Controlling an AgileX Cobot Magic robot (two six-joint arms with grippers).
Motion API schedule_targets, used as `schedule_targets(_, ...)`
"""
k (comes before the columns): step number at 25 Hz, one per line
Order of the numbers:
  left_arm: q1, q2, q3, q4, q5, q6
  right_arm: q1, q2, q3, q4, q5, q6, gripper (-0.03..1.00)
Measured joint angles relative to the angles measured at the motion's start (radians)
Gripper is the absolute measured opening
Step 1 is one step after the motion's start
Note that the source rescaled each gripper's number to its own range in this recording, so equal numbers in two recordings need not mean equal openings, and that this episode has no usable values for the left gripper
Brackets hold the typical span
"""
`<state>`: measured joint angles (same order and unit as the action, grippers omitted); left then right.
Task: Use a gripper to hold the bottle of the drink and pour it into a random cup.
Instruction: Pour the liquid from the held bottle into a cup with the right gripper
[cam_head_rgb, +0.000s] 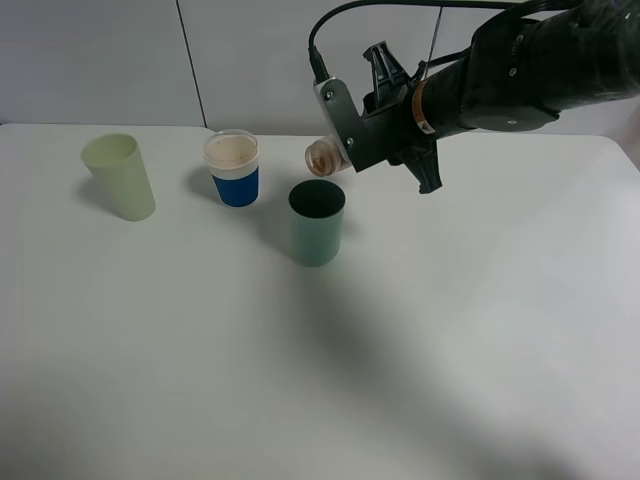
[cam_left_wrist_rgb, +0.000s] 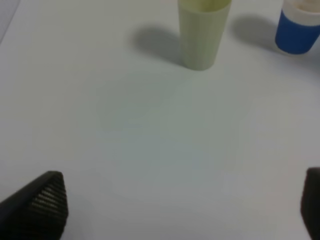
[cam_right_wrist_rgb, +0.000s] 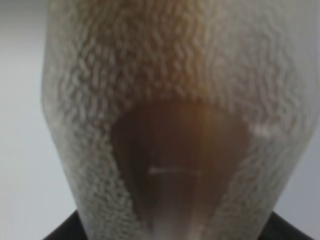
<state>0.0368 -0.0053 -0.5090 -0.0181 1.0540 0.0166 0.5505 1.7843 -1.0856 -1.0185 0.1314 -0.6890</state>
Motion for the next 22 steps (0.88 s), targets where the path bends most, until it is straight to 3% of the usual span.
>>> schedule_targets(22, 0.000, 0.000, 0.000, -0.001, 0.000, 0.000, 0.014, 0.000, -0.033, -0.031, 0.097, -0.001, 0.02)
